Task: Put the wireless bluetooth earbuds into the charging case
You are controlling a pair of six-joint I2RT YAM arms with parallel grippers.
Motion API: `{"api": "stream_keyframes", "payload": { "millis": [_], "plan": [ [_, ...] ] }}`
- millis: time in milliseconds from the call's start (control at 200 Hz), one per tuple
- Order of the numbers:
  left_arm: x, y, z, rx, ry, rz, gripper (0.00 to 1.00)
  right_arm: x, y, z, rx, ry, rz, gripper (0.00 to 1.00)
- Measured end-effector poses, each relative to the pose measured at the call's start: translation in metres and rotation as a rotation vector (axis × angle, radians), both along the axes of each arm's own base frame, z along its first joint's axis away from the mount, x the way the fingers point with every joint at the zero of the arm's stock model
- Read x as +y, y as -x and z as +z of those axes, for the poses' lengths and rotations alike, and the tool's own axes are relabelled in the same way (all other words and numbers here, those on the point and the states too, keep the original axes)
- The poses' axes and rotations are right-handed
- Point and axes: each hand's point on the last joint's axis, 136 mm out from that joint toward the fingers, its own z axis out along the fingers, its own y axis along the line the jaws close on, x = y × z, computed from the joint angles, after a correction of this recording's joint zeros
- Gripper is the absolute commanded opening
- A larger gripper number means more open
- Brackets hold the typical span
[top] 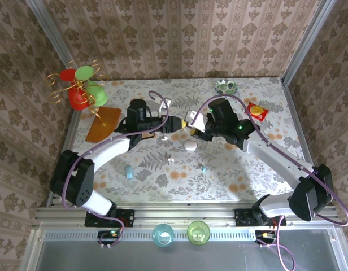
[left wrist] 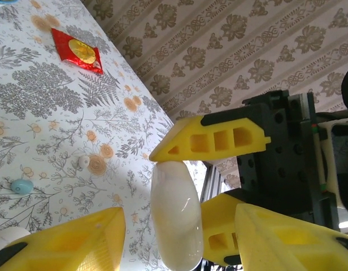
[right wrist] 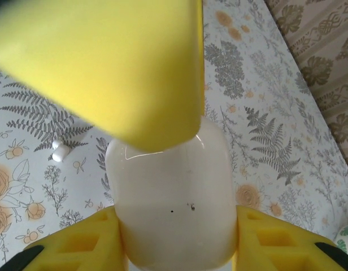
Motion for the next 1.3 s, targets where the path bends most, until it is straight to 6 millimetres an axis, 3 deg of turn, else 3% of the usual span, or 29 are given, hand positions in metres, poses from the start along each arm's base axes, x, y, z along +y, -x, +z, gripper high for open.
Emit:
{"api": "stream_keyframes", "payload": {
  "millis": [500, 690, 930, 1025, 1150, 1300],
  "plan": [
    [-0.006, 0.002, -0.011, 0.009, -0.015, -0.019, 0.38, 0.015, -0.010, -0.002, -0.006, -0.005, 0.010, 0.24],
    [-0.006, 0.000, -0.011, 0.001, -0.013, -0.014, 0.37, 0.015, -0.012, 0.000, -0.012, -0.006, 0.002, 0.22],
    [-0.005, -0.002, -0.014, -0.004, -0.013, 0.003, 0.11, 0.014, -0.014, 0.000, -0.010, -0.008, -0.022, 0.24],
    [-0.004, -0.001, -0.016, -0.006, -0.012, 0.005, 0.05, 0.014, -0.013, -0.001, -0.007, -0.006, -0.021, 0.40],
    [-0.003, 0.001, -0.015, -0.047, 0.001, -0.005, 0.03, 0.015, -0.012, -0.001, 0.006, -0.022, -0.016, 0.60],
    [0.005, 0.017, -0.013, -0.193, 0.034, -0.053, 0.04, 0.012, 0.006, 0.018, 0.072, -0.165, 0.051, 0.69]
  ]
}}
